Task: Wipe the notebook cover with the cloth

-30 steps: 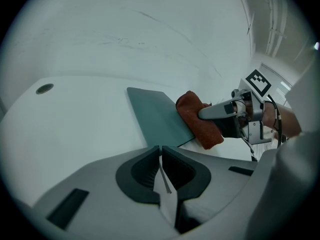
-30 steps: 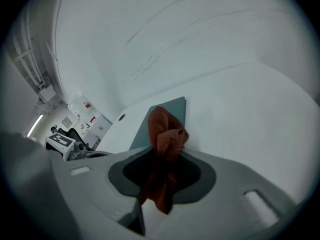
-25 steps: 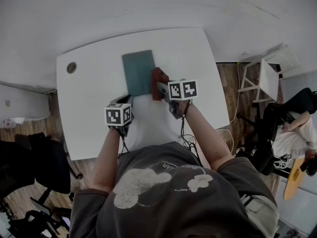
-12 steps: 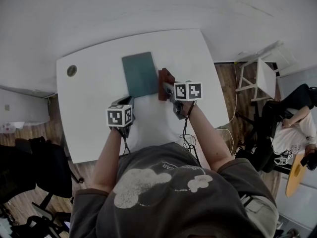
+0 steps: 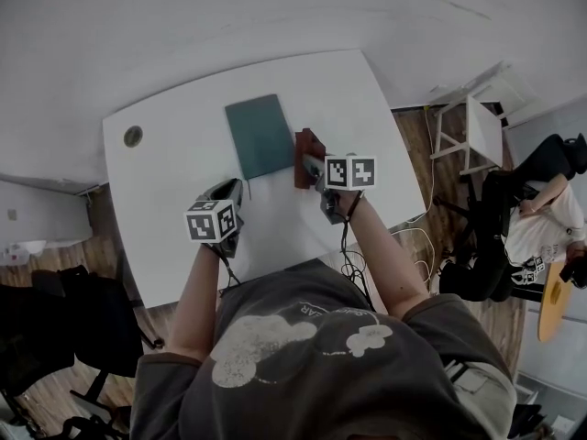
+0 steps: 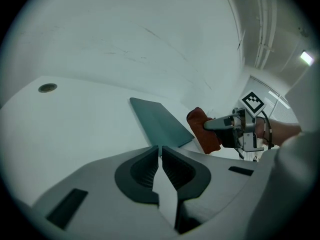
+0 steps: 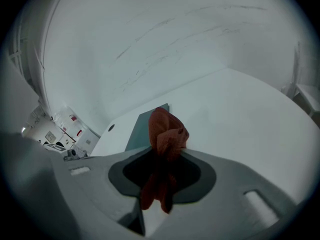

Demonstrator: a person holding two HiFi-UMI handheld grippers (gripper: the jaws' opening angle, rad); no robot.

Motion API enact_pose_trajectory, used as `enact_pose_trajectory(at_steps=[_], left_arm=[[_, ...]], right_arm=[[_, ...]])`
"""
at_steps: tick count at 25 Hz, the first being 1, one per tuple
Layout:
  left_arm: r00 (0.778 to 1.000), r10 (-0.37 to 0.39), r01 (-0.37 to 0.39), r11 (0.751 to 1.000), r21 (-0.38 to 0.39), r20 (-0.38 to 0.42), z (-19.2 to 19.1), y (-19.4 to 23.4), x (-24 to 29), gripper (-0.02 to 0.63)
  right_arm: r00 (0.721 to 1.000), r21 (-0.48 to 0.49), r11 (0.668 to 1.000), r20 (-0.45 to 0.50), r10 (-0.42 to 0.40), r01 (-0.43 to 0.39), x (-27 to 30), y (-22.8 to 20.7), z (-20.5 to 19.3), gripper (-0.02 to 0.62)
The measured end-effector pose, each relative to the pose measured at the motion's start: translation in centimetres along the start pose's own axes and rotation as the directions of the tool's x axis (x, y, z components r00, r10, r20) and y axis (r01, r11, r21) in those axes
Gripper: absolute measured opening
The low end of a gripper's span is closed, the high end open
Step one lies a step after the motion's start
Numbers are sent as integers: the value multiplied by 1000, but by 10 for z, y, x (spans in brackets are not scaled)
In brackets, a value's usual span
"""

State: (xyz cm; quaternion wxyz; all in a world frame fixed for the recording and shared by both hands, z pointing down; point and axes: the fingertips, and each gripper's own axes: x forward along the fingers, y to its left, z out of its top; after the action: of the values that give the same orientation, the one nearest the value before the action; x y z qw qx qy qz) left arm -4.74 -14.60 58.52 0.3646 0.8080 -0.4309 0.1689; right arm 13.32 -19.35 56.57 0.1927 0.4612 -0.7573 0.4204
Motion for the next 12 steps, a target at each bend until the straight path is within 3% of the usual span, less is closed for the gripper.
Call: enact_pose_trajectory(at_steps=[12], left_arm=[[994, -110, 111, 993, 45, -16, -21, 8, -46, 20]], right_arm=[[995, 80, 995, 82, -60, 54, -22, 43, -45, 106]])
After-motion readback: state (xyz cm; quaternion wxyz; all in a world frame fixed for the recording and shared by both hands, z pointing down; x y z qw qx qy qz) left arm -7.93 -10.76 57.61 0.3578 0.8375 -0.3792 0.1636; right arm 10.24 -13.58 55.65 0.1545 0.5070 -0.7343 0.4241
